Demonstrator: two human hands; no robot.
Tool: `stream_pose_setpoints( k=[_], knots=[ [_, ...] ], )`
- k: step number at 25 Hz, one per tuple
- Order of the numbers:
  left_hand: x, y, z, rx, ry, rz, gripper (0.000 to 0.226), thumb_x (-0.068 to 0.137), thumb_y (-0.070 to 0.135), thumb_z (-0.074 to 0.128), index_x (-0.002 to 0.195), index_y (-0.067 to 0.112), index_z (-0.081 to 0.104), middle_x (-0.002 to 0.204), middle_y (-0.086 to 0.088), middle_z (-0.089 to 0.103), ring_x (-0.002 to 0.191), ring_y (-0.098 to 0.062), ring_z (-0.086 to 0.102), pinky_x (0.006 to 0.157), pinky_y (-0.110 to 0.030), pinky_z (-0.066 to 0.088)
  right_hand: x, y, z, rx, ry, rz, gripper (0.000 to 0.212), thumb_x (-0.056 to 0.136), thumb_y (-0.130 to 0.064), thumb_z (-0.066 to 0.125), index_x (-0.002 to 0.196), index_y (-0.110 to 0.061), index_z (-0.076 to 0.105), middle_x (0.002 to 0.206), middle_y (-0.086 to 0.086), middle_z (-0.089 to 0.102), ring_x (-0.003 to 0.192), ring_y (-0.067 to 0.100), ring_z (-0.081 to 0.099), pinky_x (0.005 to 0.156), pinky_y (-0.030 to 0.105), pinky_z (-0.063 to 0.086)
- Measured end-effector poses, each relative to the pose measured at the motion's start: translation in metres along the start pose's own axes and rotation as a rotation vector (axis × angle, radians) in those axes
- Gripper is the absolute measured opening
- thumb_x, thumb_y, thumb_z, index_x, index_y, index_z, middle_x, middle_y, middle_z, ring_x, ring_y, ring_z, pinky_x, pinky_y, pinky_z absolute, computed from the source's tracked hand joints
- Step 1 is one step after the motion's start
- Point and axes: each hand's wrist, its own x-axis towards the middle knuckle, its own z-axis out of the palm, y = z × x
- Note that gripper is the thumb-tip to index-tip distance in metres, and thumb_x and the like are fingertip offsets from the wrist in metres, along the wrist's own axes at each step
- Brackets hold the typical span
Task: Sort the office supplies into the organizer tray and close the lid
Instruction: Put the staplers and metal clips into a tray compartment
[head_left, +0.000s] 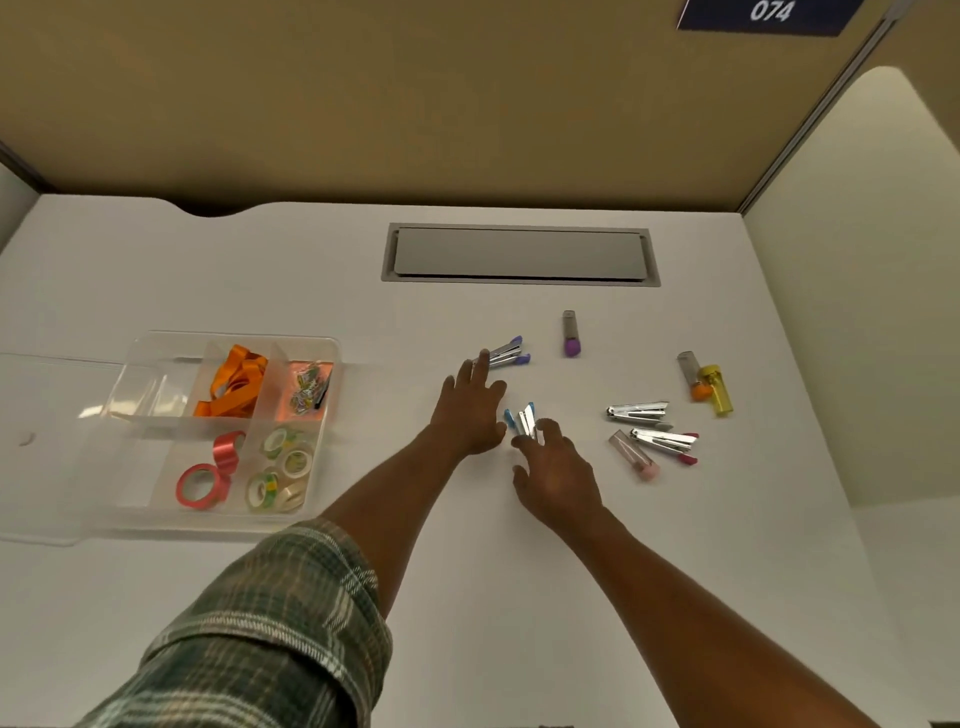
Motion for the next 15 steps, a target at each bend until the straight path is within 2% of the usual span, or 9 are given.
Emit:
stream_pose_setpoints(
  k=[2, 4, 6, 8, 9, 12, 15],
  knots=[
    [0.013, 0.004, 0.001, -0.019, -0.031, -0.029, 0.064, 0.091, 0.048, 0.056, 0.146, 0.023, 0.037, 0.163, -0.016, -0.011, 0.15, -0.037, 0.0, 0.12, -0.051, 0.017, -0.005, 0.011, 0.002, -0.011, -0.069, 0.008, 0.047, 0.093, -0.034, 0.056, 0.139, -0.028, 0.051, 0.147, 0.009, 0.039, 0.119, 0.029, 0.053, 0.088, 0.039, 0.052],
    [0.025, 0.004, 0.001, -0.025, -0.079, -0.055, 0.068, 0.091, 0.05, 0.054, 0.15, 0.025, 0.031, 0.162, -0.018, -0.01, 0.15, -0.038, -0.001, 0.12, -0.05, 0.015, -0.007, 0.019, 0.003, -0.09, -0.118, -0.011, 0.048, 0.094, -0.035, 0.054, 0.141, -0.028, 0.048, 0.146, 0.008, 0.039, 0.122, 0.027, 0.049, 0.088, 0.039, 0.051],
    [0.032, 0.001, 0.001, 0.019, -0.057, -0.044, 0.061, 0.092, 0.043, 0.052, 0.148, 0.024, 0.035, 0.159, -0.021, 0.011, 0.145, -0.037, 0.017, 0.117, -0.046, 0.023, -0.006, 0.023, 0.002, -0.115, -0.105, -0.024, 0.044, 0.095, -0.032, 0.052, 0.138, -0.024, 0.049, 0.138, 0.007, 0.044, 0.116, 0.026, 0.051, 0.085, 0.037, 0.052],
    [0.032, -0.001, 0.001, 0.064, 0.047, -0.015, 0.046, 0.093, 0.034, 0.049, 0.136, 0.017, 0.049, 0.139, -0.017, 0.042, 0.124, -0.033, 0.042, 0.101, -0.04, 0.039, -0.005, 0.026, 0.0, -0.073, -0.076, -0.002, 0.036, 0.097, -0.029, 0.05, 0.132, -0.018, 0.052, 0.127, 0.008, 0.048, 0.109, 0.028, 0.054, 0.082, 0.037, 0.053],
    [0.03, -0.002, 0.003, 0.074, 0.092, -0.006, 0.039, 0.094, 0.031, 0.048, 0.13, 0.015, 0.053, 0.128, -0.014, 0.049, 0.114, -0.031, 0.048, 0.091, -0.038, 0.041, -0.005, 0.027, -0.001, -0.052, -0.063, 0.012, 0.033, 0.098, -0.027, 0.05, 0.13, -0.016, 0.052, 0.123, 0.008, 0.049, 0.106, 0.028, 0.056, 0.081, 0.037, 0.052],
    [0.014, -0.006, 0.014, 0.072, 0.164, -0.023, 0.034, 0.094, 0.027, 0.047, 0.122, 0.01, 0.054, 0.112, -0.014, 0.055, 0.099, -0.032, 0.053, 0.077, -0.038, 0.04, -0.006, 0.028, -0.003, -0.043, -0.039, 0.069, 0.032, 0.097, -0.029, 0.055, 0.125, -0.013, 0.05, 0.117, 0.009, 0.051, 0.101, 0.028, 0.058, 0.077, 0.036, 0.049],
    [-0.003, -0.014, 0.024, 0.021, 0.191, -0.096, 0.027, 0.092, 0.031, 0.049, 0.106, 0.009, 0.057, 0.1, -0.011, 0.058, 0.09, -0.031, 0.056, 0.07, -0.036, 0.036, 0.0, 0.021, -0.004, 0.014, -0.013, 0.176, 0.043, 0.092, -0.037, 0.064, 0.121, -0.011, 0.047, 0.114, 0.009, 0.056, 0.102, 0.029, 0.061, 0.08, 0.038, 0.05]
  ],
)
